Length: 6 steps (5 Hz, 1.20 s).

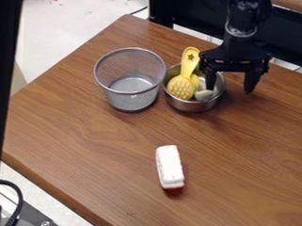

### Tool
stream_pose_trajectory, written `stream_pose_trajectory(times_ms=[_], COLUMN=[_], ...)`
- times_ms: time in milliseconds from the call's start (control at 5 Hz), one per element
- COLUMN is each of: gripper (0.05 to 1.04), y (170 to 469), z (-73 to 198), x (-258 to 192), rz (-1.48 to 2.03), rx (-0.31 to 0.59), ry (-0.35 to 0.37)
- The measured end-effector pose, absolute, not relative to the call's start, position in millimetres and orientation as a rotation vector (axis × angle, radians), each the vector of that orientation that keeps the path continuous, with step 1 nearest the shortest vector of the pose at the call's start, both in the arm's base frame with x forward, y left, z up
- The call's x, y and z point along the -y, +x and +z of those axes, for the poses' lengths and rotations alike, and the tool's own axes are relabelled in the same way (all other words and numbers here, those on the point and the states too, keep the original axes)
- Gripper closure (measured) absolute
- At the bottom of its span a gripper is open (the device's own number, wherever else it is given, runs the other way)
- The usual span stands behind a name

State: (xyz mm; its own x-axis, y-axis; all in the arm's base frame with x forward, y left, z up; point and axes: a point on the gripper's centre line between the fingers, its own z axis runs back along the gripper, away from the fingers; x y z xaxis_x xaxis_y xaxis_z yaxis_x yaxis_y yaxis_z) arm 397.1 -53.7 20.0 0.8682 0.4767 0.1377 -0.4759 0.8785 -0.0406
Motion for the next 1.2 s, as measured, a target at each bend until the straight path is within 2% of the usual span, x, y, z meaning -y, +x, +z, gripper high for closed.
stream_pose_trajectory(times_ms=[200,400,600,800,1000,1200], gripper=[0.117,0.315,0.609,0.859,0.995,1.02], y=[396.2,398.3,395.4,391.3,390.8,391.0], z=[11.5,9.0,6.0,5.6,10.7,13.4], x=[55.4,55.3,55.7,58.5,59.4,61.3], rz=[0.493,0.492,0.499,0.54,0.616,0.738], rx=[0.141,0.164,0.16,0.128,0.108,0.125], ry=[0.013,0.023,0.026,0.013,0.021,0.049])
